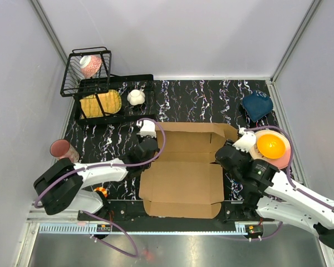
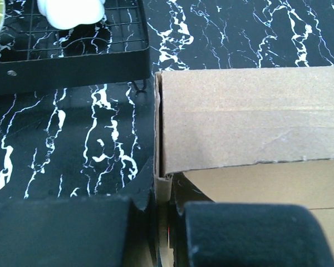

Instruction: Fold the paper box

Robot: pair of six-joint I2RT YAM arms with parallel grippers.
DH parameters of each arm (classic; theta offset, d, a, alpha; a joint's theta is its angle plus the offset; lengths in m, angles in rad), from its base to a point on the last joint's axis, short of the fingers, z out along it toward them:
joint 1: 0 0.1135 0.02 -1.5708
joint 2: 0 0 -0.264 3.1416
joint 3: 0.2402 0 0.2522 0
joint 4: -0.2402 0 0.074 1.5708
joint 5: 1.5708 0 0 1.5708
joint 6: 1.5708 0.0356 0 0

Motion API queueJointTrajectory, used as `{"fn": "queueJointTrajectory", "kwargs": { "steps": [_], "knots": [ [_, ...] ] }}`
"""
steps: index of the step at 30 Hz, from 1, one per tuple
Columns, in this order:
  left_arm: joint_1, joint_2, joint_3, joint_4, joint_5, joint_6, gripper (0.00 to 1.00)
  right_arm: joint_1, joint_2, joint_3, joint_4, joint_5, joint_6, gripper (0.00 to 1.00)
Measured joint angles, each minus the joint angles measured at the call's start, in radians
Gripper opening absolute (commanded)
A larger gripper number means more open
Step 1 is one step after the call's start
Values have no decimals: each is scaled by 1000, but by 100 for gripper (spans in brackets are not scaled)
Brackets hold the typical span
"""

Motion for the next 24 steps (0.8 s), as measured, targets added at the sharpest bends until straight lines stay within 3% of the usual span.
{"fn": "queueJointTrajectory", "kwargs": {
  "steps": [11, 24],
  "knots": [
    [0, -50, -50, 9, -24, -29, 0, -7, 23, -182, 49, -74, 182, 44],
    [-5, -50, -50, 12, -19, -20, 0, -157, 141, -288, 276, -117, 171, 50]
  ]
}}
